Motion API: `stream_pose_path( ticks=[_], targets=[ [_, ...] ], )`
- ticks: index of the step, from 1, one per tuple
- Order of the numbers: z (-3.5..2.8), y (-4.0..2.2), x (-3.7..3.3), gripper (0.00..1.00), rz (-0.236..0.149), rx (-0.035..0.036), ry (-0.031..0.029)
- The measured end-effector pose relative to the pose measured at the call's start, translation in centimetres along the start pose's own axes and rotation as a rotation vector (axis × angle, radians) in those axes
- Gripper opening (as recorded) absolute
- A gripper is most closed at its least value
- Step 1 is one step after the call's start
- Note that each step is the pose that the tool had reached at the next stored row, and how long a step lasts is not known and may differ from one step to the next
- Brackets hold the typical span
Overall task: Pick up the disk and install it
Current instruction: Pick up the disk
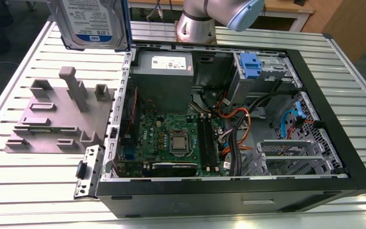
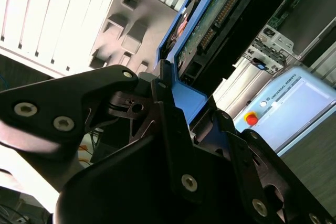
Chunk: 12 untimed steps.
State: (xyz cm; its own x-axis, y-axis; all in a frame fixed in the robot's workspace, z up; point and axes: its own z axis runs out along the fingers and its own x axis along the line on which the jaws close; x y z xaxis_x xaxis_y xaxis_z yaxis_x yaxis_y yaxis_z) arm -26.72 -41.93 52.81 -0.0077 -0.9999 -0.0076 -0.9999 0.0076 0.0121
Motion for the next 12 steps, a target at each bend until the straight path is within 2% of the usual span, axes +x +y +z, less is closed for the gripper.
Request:
stream_pose_path(
  ticks=[8, 12],
  targets=[
    [0.14, -0.41, 0.43, 0.36, 0.0, -0.0003, 0.0003],
    [0.26, -1.33, 0.43, 0.36, 0.0, -0.0001, 0.0004]
  ],
)
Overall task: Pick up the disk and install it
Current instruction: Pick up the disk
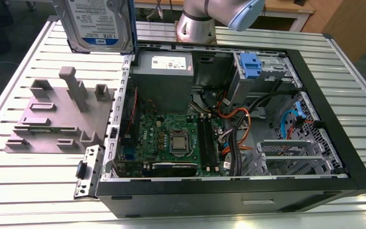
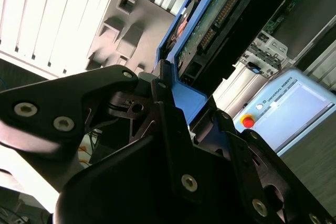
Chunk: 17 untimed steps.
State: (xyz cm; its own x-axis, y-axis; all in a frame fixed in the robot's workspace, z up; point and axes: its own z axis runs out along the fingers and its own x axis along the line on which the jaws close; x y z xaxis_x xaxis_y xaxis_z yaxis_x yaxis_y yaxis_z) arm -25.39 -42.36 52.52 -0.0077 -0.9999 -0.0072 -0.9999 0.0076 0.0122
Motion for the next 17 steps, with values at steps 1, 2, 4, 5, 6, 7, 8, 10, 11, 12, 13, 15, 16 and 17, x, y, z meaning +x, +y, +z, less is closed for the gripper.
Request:
stream_pose_path(
  ticks=[1, 2, 4, 5, 6, 7, 8, 10, 11, 12, 13, 15, 16, 17],
  targets=[
    [0.03, -0.29, 0.0, 0.36, 0.0, 0.0, 0.0],
    [0.07, -0.6, 0.0, 0.36, 0.0, -0.0001, 0.0],
    [0.14, -1.19, -0.01, 0.36, 0.0, 0.0, 0.0],
    [0.18, -1.45, -0.01, 0.36, 0.0, 0.0, -0.0001],
    [0.21, -1.69, -0.01, 0.36, 0.0, -0.0001, 0.0],
    [0.24, -1.94, 0.0, 0.36, 0.0, 0.0, 0.0],
    [0.28, -2.26, 0.0, 0.36, 0.0, 0.0, 0.0],
    [0.33, -2.9, -0.01, 0.36, 0.0, -0.0001, 0.0],
    [0.36, -3.2, -0.01, 0.36, 0.0, -0.0001, 0.0],
    [0.4, -3.46, 0.0, 0.36, 0.0, 0.0, -0.0001],
    [0.46, -3.67, 0.06, 0.36, 0.0, 0.0, 0.0],
    [0.61, -4.03, 0.31, 0.36, 0.0, 0.0002, -0.0002],
    [0.69, -4.16, 0.51, 0.36, 0.0, 0.0, 0.0001],
    [0.8, -4.27, 0.73, 0.36, 0.0, 0.0002, 0.0001]
  ],
)
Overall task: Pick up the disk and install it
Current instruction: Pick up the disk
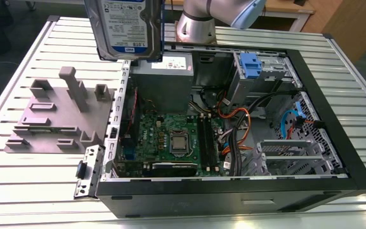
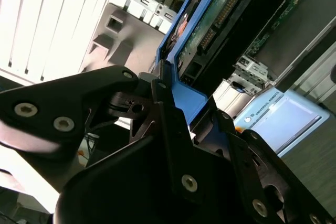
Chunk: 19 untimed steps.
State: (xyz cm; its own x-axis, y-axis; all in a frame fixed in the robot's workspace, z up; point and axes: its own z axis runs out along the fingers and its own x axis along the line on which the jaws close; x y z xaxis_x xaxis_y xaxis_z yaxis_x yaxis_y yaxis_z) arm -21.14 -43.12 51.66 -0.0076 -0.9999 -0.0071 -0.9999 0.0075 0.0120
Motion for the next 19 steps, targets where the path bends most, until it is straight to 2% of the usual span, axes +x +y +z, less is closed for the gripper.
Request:
stream_pose_path(
  ticks=[3, 6, 16, 19],
  targets=[
    [0.36, -0.32, 0.64, 0.36, 0.0, 0.0005, -0.0001],
    [0.64, -1.04, 0.89, 0.36, 0.0, 0.0006, 0.0],
    [1.13, -5.08, 0.89, 0.36, 0.0, 0.0007, -0.0002],
    [1.19, -6.11, 0.88, 0.36, 0.0, 0.0007, -0.0001]
  ],
)
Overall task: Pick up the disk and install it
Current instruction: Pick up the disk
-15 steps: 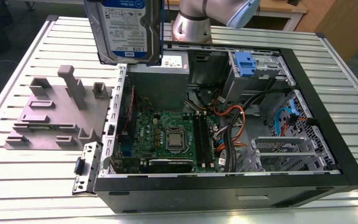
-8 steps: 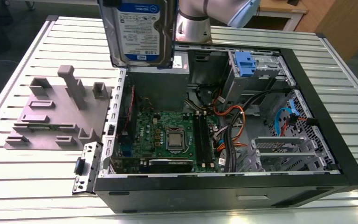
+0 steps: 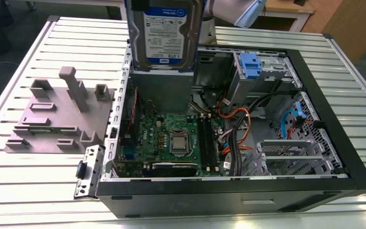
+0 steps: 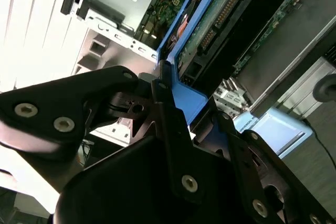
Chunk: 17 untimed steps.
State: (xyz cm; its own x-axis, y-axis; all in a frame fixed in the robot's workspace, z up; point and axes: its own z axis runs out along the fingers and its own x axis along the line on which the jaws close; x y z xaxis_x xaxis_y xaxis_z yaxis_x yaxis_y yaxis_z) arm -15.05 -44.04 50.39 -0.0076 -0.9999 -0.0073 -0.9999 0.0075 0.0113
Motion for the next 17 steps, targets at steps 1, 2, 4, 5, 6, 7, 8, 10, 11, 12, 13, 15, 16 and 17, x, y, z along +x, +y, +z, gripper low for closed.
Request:
stream_pose_path(
  ticks=[1, 2, 4, 5, 6, 7, 8, 10, 11, 12, 13, 15, 16, 17],
  targets=[
    [0.02, -0.3, 0.0, 0.36, 0.0, 0.0, -0.0001],
    [0.04, -0.58, 0.0, 0.36, 0.0, 0.0, 0.0],
    [0.09, -0.99, -0.01, 0.36, 0.0, -0.0001, 0.0001],
    [0.11, -1.14, -0.01, 0.36, 0.0, -0.0001, 0.0002],
    [0.15, -1.26, -0.01, 0.36, 0.0, 0.0, 0.0001],
    [0.2, -1.35, -0.01, 0.36, 0.0, 0.0001, 0.0],
    [0.26, -1.41, 0.0, 0.36, 0.0, 0.0003, -0.0002],
    [0.38, -1.54, 0.05, 0.36, 0.0, 0.0006, -0.0002],
    [0.43, -1.63, 0.08, 0.36, 0.0, 0.0006, 0.0001],
    [0.48, -1.77, 0.12, 0.36, 0.0, 0.0006, 0.0001],
    [0.54, -1.99, 0.15, 0.36, 0.0, 0.0006, 0.0002],
    [0.65, -2.55, 0.18, 0.36, 0.0, 0.0006, 0.0001],
    [0.69, -2.87, 0.17, 0.36, 0.0, 0.0007, 0.0001],
    [0.74, -3.13, 0.17, 0.36, 0.0, 0.0009, 0.0]
  ],
)
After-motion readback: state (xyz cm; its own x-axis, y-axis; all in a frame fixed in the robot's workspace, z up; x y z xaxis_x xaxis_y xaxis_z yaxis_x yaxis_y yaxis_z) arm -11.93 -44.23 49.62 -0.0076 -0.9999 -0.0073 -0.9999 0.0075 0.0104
